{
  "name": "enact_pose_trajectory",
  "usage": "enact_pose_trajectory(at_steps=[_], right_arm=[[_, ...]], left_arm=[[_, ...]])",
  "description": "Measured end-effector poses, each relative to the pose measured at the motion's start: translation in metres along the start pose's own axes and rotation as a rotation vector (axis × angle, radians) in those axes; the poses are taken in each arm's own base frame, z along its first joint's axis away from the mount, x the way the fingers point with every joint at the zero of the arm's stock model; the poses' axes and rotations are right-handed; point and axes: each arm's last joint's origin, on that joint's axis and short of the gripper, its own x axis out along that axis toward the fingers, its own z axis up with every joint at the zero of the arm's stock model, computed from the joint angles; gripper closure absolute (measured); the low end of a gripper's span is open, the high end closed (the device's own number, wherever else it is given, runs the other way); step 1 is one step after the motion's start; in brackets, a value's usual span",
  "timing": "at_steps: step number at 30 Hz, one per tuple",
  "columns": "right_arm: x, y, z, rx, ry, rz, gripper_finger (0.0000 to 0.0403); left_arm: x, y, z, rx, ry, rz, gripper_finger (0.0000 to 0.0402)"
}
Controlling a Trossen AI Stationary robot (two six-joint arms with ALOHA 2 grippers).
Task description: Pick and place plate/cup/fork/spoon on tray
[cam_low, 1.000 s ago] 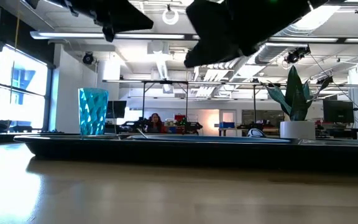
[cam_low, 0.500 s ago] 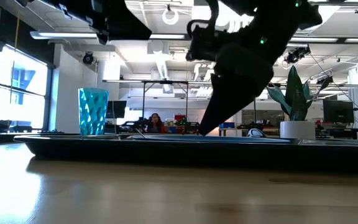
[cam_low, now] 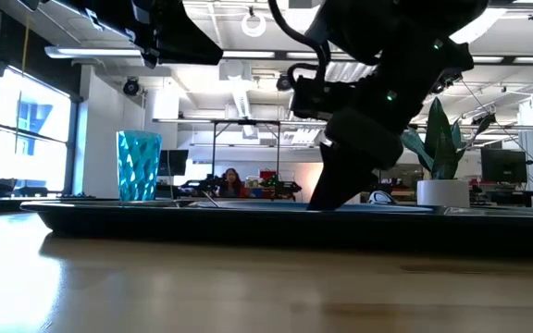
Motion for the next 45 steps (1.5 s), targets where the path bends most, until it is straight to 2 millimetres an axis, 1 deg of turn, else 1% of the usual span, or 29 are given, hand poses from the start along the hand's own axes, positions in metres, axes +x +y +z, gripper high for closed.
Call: enact_pose_trajectory(at_steps=[2, 4, 8, 10, 13, 17, 20, 25, 28, 30, 32, 34, 37, 39, 42, 45], right_arm=[[0.001, -0.002, -0.003, 0.007, 0.009, 0.0, 0.0287], [0.002, -0.002, -0.005, 0.006, 0.013, 0.003, 0.0308], [0.002, -0.002, -0.006, -0.006, 0.013, 0.013, 0.0377], [0.002, -0.002, -0.006, -0.019, 0.012, 0.02, 0.0393], [0.003, -0.002, -0.006, -0.019, 0.01, 0.021, 0.0386], [0.003, -0.001, -0.006, -0.021, 0.012, 0.022, 0.0398], [0.003, 0.001, -0.007, -0.024, 0.008, 0.021, 0.0397], [0.001, 0.008, -0.008, -0.04, -0.041, -0.021, 0.04], [-0.004, 0.015, -0.01, -0.054, -0.071, -0.063, 0.0401], [-0.012, 0.019, -0.011, -0.073, -0.091, -0.103, 0.0402], [-0.026, 0.023, -0.007, -0.073, -0.159, -0.143, 0.0402], [-0.046, 0.028, -0.002, -0.059, -0.246, -0.193, 0.0402], [-0.077, 0.033, 0.0, -0.039, -0.347, -0.281, 0.0402], [-0.099, 0.035, 0.0, 0.006, -0.441, -0.342, 0.0402], [-0.125, 0.038, -0.013, 0.079, -0.577, -0.451, 0.0402], [-0.139, 0.039, -0.036, 0.179, -0.727, -0.555, 0.0402]], left_arm=[[0.0, 0.0, 0.0, 0.0, 0.0, 0.0, 0.0306], [0.0, 0.0, 0.0, 0.0, 0.0, 0.0, 0.0306], [0.0, 0.0, 0.0, -0.001, 0.0, 0.0, 0.0307], [0.0, 0.0, 0.0, -0.003, 0.0, 0.0, 0.0307], [0.0, 0.0, 0.0, -0.02, 0.0, 0.0, 0.0305], [0.0, 0.0, -0.001, -0.025, 0.004, 0.0, 0.0306], [0.0, 0.0, -0.001, -0.027, 0.005, 0.0, 0.0307], [0.0, 0.0, -0.001, -0.046, 0.01, 0.001, 0.0305], [0.0, 0.0, -0.002, -0.043, 0.015, 0.002, 0.0305], [0.0, 0.0, -0.002, -0.043, 0.015, 0.003, 0.0304], [0.0, 0.0, -0.002, -0.043, 0.015, 0.004, 0.0304], [0.0, 0.0, -0.002, -0.043, 0.015, 0.006, 0.0304], [0.0, 0.0, -0.001, -0.049, 0.014, 0.006, 0.0304], [0.0, 0.0, -0.001, -0.063, 0.011, 0.004, 0.0304], [-0.001, -0.001, -0.001, -0.075, 0.008, -0.004, 0.0304], [0.001, -0.006, 0.0, -0.085, -0.016, -0.019, 0.0303]])
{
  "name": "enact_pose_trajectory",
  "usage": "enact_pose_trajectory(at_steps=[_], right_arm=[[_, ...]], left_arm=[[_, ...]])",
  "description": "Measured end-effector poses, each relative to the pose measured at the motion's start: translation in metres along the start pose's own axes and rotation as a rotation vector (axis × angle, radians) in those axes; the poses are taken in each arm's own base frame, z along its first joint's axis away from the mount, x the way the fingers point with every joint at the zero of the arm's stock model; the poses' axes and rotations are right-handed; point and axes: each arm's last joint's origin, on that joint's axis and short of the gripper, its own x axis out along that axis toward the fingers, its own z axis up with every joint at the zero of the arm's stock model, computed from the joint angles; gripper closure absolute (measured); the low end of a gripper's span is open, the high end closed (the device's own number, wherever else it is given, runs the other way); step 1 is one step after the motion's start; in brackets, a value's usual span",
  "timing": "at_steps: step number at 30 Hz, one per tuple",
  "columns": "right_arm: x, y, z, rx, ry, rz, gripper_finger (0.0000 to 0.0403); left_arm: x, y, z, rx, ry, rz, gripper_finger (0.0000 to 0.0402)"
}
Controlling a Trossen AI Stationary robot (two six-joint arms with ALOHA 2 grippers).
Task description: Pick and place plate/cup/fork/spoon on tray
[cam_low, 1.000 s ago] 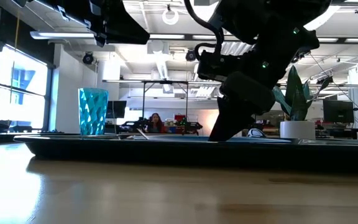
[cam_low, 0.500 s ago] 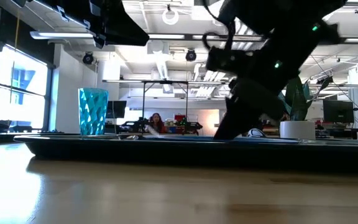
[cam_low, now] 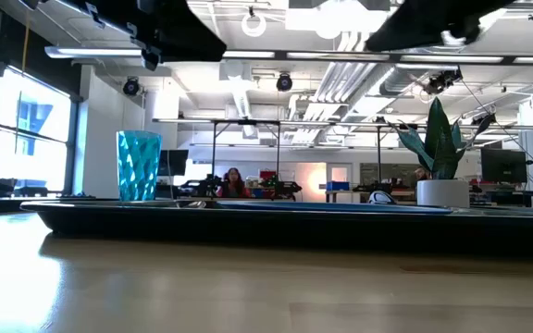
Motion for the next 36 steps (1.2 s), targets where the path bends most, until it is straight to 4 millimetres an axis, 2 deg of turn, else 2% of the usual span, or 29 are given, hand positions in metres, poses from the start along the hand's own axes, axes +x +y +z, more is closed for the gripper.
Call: enact_pose_trajectory(at_steps=[5, 9, 13, 18, 23, 26, 31, 36], right_arm=[[-0.018, -0.015, -0.033, 0.143, -0.151, -0.113, 0.0403], [-0.016, -0.018, -0.053, 0.206, -0.159, -0.11, 0.0403], [-0.008, -0.01, -0.061, 0.194, -0.145, -0.121, 0.0403], [0.008, 0.009, -0.058, 0.117, -0.104, -0.147, 0.0403], [0.026, 0.029, -0.045, 0.0, -0.079, -0.188, 0.0403], [0.033, 0.04, -0.034, -0.046, -0.069, -0.202, 0.0403], [0.041, 0.052, -0.021, -0.104, -0.058, -0.214, 0.0403], [0.042, 0.054, -0.022, -0.134, -0.053, -0.216, 0.0403]], left_arm=[[0.017, -0.013, -0.007, 0.033, -0.058, -0.037, 0.0288], [0.04, -0.018, -0.015, 0.058, -0.124, -0.064, 0.0265], [0.06, -0.012, -0.018, 0.042, -0.202, -0.088, 0.0237], [0.079, 0.003, -0.012, -0.001, -0.292, -0.131, 0.0209], [0.099, 0.006, -0.003, 0.03, -0.328, -0.213, 0.0206], [0.109, 0.004, -0.006, 0.038, -0.312, -0.207, 0.0212], [0.115, 0.001, -0.003, 0.082, -0.324, -0.195, 0.0226], [0.113, -0.002, 0.0, 0.076, -0.335, -0.201, 0.0271]])
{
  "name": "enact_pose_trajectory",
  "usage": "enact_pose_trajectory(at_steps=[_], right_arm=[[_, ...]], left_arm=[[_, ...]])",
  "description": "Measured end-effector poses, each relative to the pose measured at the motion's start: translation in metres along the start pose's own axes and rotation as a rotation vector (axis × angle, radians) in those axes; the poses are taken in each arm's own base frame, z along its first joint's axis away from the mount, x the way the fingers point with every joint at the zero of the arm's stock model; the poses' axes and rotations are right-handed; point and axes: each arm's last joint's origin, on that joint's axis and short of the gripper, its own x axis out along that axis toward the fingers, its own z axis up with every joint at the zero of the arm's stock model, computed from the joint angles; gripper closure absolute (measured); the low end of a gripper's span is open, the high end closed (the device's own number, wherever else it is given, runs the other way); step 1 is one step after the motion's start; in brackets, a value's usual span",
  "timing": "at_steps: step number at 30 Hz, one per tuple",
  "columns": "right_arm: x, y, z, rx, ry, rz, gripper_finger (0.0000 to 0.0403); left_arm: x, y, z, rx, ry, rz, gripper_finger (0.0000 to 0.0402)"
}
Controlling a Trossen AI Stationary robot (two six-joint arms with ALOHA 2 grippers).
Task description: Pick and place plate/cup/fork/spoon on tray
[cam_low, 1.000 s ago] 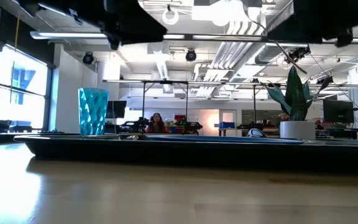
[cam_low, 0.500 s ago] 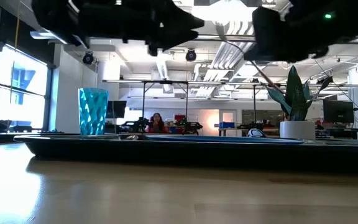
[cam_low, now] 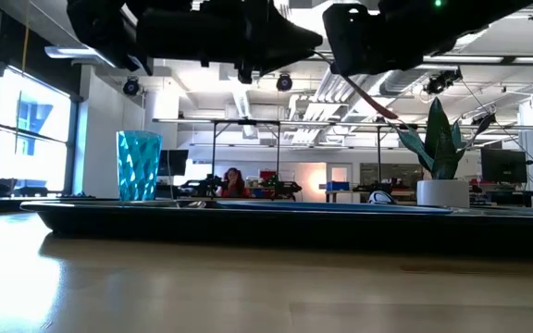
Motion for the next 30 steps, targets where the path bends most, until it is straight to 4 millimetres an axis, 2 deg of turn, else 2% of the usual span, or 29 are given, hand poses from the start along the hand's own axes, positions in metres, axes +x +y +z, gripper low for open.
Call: enact_pose_trajectory(at_steps=[5, 11, 15, 18, 23, 27, 30], right_arm=[[0.0, -0.003, -0.008, 0.017, 0.004, -0.003, 0.0403], [0.0, -0.003, -0.011, 0.013, 0.021, 0.02, 0.0403], [0.002, -0.003, -0.012, 0.006, 0.052, 0.056, 0.0402], [0.005, -0.002, -0.013, 0.041, 0.099, 0.109, 0.0387], [0.005, 0.0, -0.015, 0.067, 0.159, 0.186, 0.0338], [0.008, 0.0, -0.016, 0.1, 0.205, 0.223, 0.0303], [0.014, -0.001, -0.016, 0.124, 0.212, 0.206, 0.0289]], left_arm=[[0.0, 0.0, 0.0, -0.079, 0.0, 0.002, 0.0334], [0.0, 0.001, 0.0, -0.104, 0.001, 0.012, 0.0389], [0.0, 0.002, -0.001, -0.109, 0.015, 0.025, 0.0397], [-0.002, 0.008, 0.0, -0.093, 0.082, 0.035, 0.0398], [-0.02, 0.035, 0.028, -0.029, 0.27, 0.069, 0.0399], [-0.043, 0.066, 0.053, -0.09, 0.477, -0.101, 0.04], [-0.056, 0.093, 0.056, -0.173, 0.596, -0.186, 0.04]])
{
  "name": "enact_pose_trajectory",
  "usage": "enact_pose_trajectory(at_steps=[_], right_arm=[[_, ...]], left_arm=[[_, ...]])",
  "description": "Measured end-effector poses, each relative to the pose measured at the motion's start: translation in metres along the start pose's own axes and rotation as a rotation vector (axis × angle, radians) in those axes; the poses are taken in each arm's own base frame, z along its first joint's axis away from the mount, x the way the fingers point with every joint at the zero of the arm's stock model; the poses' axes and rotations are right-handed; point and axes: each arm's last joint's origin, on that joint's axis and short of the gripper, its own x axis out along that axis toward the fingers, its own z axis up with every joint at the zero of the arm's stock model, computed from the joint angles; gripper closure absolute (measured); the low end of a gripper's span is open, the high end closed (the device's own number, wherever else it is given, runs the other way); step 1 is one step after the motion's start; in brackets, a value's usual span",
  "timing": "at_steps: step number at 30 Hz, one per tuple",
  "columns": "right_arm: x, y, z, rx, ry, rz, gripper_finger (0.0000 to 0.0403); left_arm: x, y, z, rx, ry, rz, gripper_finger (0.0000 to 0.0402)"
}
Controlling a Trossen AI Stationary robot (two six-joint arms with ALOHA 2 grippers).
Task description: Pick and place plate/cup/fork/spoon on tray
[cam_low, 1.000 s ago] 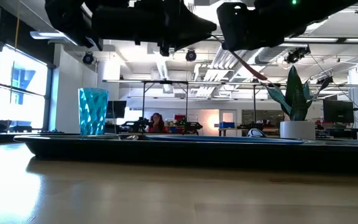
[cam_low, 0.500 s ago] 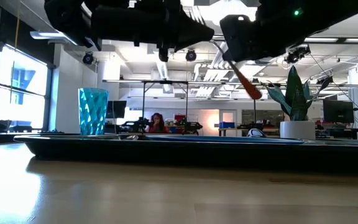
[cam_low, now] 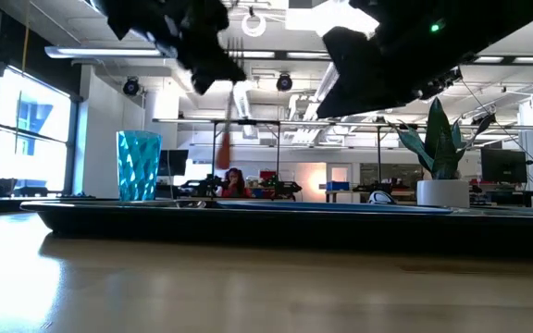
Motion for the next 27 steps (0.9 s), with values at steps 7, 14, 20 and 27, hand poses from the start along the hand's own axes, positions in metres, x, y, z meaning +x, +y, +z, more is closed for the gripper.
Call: enact_pose_trajectory(at_steps=[7, 14, 20, 27], right_arm=[[0.02, -0.005, 0.006, 0.071, 0.073, 0.038, 0.0284], [0.032, -0.009, 0.007, 0.086, 0.142, 0.077, 0.0284], [0.029, -0.008, 0.005, 0.068, 0.152, 0.089, 0.0284], [0.023, -0.006, 0.001, 0.066, 0.172, 0.108, 0.0284]], left_arm=[[0.007, 0.055, -0.035, -0.188, 0.245, 0.078, 0.04], [0.042, 0.068, -0.054, -0.256, 0.281, -0.06, 0.0397], [0.056, 0.075, -0.066, -0.29, 0.322, -0.07, 0.0389], [0.059, 0.077, -0.07, -0.342, 0.353, 0.079, 0.0351]])
